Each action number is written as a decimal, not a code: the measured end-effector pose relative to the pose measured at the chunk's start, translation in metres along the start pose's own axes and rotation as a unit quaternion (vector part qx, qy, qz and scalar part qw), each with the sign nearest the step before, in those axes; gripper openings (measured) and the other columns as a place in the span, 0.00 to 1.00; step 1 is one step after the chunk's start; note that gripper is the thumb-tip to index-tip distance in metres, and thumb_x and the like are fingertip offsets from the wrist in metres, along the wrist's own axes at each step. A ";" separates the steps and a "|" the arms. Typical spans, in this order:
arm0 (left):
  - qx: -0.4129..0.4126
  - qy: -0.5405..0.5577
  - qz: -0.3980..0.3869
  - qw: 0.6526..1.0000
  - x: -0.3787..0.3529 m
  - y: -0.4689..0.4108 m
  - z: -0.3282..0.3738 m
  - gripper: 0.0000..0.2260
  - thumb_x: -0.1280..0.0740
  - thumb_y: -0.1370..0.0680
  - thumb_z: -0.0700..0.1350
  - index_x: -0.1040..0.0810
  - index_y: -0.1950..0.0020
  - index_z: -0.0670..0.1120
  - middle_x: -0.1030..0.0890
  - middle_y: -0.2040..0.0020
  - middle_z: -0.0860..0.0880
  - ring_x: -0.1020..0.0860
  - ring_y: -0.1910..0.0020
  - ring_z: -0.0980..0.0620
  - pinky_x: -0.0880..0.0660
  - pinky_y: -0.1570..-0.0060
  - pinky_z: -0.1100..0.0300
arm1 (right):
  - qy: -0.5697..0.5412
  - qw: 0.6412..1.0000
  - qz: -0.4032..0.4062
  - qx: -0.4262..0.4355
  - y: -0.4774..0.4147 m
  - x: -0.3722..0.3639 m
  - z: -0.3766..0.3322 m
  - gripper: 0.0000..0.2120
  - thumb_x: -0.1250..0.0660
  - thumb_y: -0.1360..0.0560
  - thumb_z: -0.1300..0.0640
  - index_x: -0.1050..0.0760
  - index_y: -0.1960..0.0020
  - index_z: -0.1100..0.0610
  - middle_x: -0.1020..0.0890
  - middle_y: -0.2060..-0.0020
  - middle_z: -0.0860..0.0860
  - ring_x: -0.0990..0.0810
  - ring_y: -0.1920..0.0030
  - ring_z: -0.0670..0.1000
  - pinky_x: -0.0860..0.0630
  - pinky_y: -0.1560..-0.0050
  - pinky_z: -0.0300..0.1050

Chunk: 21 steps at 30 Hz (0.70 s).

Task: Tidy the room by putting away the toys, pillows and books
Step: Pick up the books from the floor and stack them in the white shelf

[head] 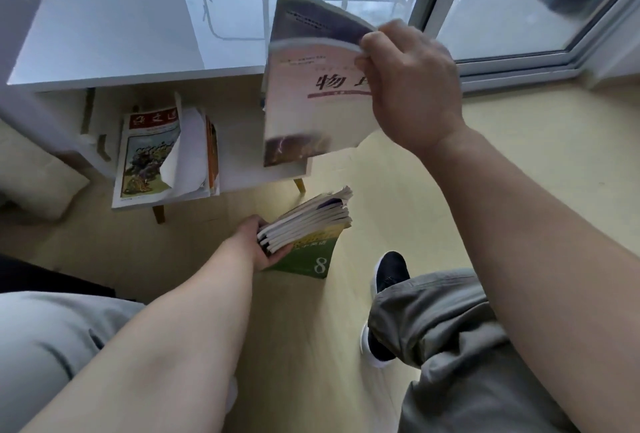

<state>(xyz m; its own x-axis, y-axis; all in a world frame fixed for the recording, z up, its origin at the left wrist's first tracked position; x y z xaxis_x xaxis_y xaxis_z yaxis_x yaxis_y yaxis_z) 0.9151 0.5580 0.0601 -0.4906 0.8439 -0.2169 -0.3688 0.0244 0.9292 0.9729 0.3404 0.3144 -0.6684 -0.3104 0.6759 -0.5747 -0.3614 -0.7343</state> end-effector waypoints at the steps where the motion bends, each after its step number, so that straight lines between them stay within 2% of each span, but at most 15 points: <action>1: -0.001 -0.008 -0.001 1.000 0.000 0.001 -0.002 0.12 0.35 0.20 0.44 0.25 0.39 0.40 0.20 0.43 0.33 0.19 0.46 0.33 0.16 0.55 0.43 | -0.002 1.000 0.006 -0.001 -0.002 0.004 0.001 0.11 0.39 0.18 0.56 0.21 0.43 0.60 0.18 0.48 0.56 0.19 0.52 0.62 0.24 0.54 0.56; 5: 0.000 -0.030 0.000 1.000 0.005 0.005 -0.002 0.12 0.35 0.21 0.44 0.24 0.41 0.38 0.20 0.44 0.33 0.19 0.45 0.33 0.16 0.58 0.42 | -0.048 0.999 -0.024 0.009 -0.006 0.001 0.000 0.11 0.39 0.18 0.55 0.22 0.43 0.60 0.18 0.47 0.57 0.20 0.53 0.63 0.24 0.56 0.56; 7: 0.004 -0.044 -0.005 0.999 0.007 0.007 0.000 0.10 0.36 0.21 0.42 0.25 0.45 0.37 0.19 0.48 0.34 0.19 0.44 0.34 0.16 0.59 0.41 | -0.073 0.995 -0.070 0.015 -0.001 -0.014 -0.003 0.11 0.40 0.18 0.55 0.22 0.44 0.59 0.19 0.48 0.57 0.21 0.54 0.63 0.26 0.58 0.54; 9: 0.013 -0.056 -0.014 0.998 0.007 0.009 0.002 0.08 0.37 0.21 0.41 0.25 0.48 0.36 0.20 0.51 0.34 0.20 0.44 0.34 0.20 0.63 0.36 | -0.079 0.989 -0.128 0.018 0.010 -0.037 -0.009 0.09 0.39 0.18 0.54 0.22 0.43 0.57 0.19 0.49 0.56 0.20 0.54 0.62 0.31 0.58 0.49; 11: 0.015 -0.057 -0.014 0.998 0.010 0.007 0.005 0.08 0.38 0.21 0.41 0.25 0.49 0.36 0.20 0.51 0.34 0.20 0.43 0.35 0.21 0.64 0.34 | -0.090 0.976 -0.198 0.032 0.027 -0.065 -0.021 0.08 0.35 0.20 0.56 0.22 0.43 0.54 0.19 0.49 0.55 0.20 0.54 0.61 0.35 0.58 0.47; 14: 0.020 -0.058 -0.018 0.998 0.011 0.001 0.006 0.09 0.37 0.21 0.42 0.24 0.45 0.37 0.18 0.50 0.35 0.18 0.46 0.35 0.20 0.61 0.34 | -0.121 0.941 -0.312 0.057 0.060 -0.106 -0.042 0.13 0.31 0.24 0.56 0.24 0.40 0.52 0.20 0.51 0.54 0.21 0.55 0.59 0.29 0.61 0.47; 16: 0.018 -0.067 -0.025 0.997 0.009 -0.002 0.009 0.08 0.38 0.22 0.41 0.23 0.48 0.38 0.18 0.55 0.37 0.19 0.53 0.37 0.18 0.56 0.38 | -0.146 0.911 -0.386 0.013 0.079 -0.128 -0.053 0.19 0.30 0.26 0.55 0.32 0.38 0.49 0.21 0.51 0.52 0.21 0.54 0.58 0.24 0.60 0.50; 18: 0.012 -0.074 -0.024 0.997 0.010 -0.004 0.013 0.07 0.38 0.22 0.40 0.23 0.51 0.38 0.18 0.59 0.38 0.19 0.56 0.38 0.19 0.50 0.39 | -0.169 0.878 -0.444 -0.063 0.092 -0.148 -0.058 0.26 0.32 0.26 0.61 0.40 0.36 0.46 0.19 0.50 0.53 0.20 0.54 0.60 0.20 0.53 0.56; 19: 0.010 -0.078 -0.020 0.997 0.013 -0.005 0.015 0.07 0.38 0.22 0.40 0.22 0.51 0.38 0.17 0.60 0.38 0.18 0.57 0.38 0.18 0.52 0.39 | -0.167 0.861 -0.475 -0.078 0.099 -0.158 -0.062 0.27 0.33 0.26 0.62 0.41 0.34 0.45 0.19 0.48 0.54 0.20 0.53 0.61 0.20 0.51 0.58; 21: 0.009 -0.081 -0.022 0.996 0.020 -0.006 0.018 0.09 0.37 0.21 0.42 0.21 0.47 0.38 0.15 0.60 0.37 0.15 0.60 0.38 0.16 0.59 0.40 | -0.131 0.833 -0.535 -0.048 0.109 -0.171 -0.066 0.21 0.36 0.22 0.60 0.34 0.33 0.45 0.18 0.44 0.53 0.20 0.49 0.59 0.20 0.48 0.56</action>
<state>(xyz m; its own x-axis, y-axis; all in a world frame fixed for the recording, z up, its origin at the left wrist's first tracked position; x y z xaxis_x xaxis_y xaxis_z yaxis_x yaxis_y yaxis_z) 0.9214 0.5843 0.0552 -0.3405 0.9168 -0.2085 -0.3726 0.0721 0.9252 0.9933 0.4123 0.1145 0.3704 -0.0410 0.9280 -0.8190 -0.4858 0.3054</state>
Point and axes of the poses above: each hand's wrist, its own y-axis away from the middle knuckle, its own x-axis out of the back of the hand, z = x × y, the point moved 2 cm from there along -y, towards the middle knuckle
